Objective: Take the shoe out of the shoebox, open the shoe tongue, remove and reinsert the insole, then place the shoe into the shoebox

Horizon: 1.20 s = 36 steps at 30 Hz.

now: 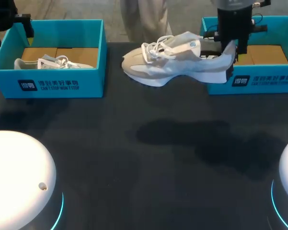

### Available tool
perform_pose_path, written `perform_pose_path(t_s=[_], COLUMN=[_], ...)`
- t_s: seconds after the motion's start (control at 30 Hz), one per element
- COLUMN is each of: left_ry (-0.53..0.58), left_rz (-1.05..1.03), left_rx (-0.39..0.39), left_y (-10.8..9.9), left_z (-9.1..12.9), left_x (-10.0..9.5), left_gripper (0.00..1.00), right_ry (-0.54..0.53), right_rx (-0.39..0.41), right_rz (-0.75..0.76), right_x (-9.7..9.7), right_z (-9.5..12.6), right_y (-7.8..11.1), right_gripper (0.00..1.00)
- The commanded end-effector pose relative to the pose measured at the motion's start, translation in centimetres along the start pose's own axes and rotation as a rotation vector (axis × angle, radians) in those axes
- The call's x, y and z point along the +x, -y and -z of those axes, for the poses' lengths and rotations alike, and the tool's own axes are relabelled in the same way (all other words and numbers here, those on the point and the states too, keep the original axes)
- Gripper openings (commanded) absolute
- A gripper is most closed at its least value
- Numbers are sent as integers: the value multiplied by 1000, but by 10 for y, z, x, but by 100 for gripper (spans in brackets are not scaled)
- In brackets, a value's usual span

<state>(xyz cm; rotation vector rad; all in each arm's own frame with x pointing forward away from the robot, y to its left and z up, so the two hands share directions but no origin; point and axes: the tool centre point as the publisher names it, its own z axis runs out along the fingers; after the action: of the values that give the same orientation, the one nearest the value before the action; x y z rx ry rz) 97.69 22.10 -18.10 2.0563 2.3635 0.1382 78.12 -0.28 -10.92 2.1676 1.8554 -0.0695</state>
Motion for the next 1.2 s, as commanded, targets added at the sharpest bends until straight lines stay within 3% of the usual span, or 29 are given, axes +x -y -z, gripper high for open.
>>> perform_pose_path(t_s=[0.03,0.87,1.2], left_ry=[-2,-2,-2], left_rz=[0,0,0], left_rx=[0,0,0], left_y=[0,0,0], left_z=[0,0,0], left_x=[0,0,0], left_gripper=[100,100,100], right_ry=[-4,-4,-9], right_rx=[0,0,36], right_rz=[-1,-1,44], right_x=[-2,-2,21], right_z=[1,1,-8], right_y=[-1,-1,30], right_gripper=[0,0,0])
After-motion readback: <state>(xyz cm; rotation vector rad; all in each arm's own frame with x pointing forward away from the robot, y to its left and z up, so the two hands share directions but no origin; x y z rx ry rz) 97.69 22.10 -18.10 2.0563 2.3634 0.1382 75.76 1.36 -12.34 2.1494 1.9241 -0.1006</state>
